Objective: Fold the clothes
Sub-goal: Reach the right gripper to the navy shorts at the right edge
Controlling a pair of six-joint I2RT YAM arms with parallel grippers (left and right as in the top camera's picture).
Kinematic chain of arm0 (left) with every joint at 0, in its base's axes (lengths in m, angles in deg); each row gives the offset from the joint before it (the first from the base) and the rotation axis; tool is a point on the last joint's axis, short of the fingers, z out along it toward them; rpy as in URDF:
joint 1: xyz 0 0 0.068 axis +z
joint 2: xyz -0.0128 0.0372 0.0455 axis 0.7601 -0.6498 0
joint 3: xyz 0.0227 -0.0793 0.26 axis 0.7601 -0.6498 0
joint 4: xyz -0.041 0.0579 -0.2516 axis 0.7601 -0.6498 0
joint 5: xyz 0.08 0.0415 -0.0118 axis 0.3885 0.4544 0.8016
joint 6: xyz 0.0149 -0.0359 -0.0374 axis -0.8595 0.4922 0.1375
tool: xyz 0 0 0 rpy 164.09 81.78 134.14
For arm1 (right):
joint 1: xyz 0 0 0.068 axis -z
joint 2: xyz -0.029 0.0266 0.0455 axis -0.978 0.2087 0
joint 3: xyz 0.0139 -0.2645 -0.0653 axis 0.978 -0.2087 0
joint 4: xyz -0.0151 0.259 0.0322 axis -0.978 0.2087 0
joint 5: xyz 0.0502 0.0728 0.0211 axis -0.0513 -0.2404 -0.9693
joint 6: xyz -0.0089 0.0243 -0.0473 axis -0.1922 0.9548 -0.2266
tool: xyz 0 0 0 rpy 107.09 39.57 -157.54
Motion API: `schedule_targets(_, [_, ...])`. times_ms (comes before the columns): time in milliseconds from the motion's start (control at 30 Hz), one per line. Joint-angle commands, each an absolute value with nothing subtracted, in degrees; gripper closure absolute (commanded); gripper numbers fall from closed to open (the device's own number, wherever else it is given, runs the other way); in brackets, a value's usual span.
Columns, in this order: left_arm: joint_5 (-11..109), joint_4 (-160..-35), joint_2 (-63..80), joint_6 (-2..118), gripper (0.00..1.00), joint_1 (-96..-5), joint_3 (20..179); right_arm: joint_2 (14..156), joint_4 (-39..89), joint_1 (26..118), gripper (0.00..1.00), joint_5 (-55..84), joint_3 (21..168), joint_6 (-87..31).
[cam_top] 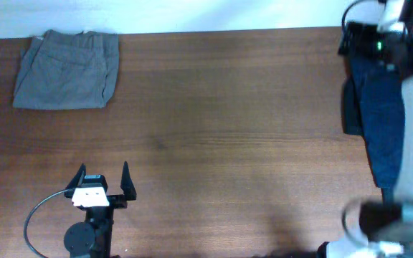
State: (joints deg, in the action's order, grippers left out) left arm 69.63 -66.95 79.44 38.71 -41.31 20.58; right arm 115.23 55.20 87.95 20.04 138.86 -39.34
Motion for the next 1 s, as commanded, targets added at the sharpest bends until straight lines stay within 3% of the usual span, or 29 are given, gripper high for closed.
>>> schedule_targets(0, [69.0,-67.02,79.77,38.47,0.01,-41.46,20.26,125.94,57.11,89.31,0.01,21.15,148.67,-40.61])
schedule_targets(400, [69.0,-67.02,79.77,38.47,0.01,-41.46,20.26,146.33,45.76,89.18,0.01,46.57,149.33,-46.88])
schedule_targets(567, [69.0,-67.02,79.77,38.47,0.01,-41.46,20.26,152.06,43.6,88.85,0.01,48.12,149.33,-53.94])
schedule_targets(967, [68.97,-66.99,79.77,38.47,0.01,-41.46,20.26,157.39,33.98,88.35,0.01,48.93,149.28,-58.42])
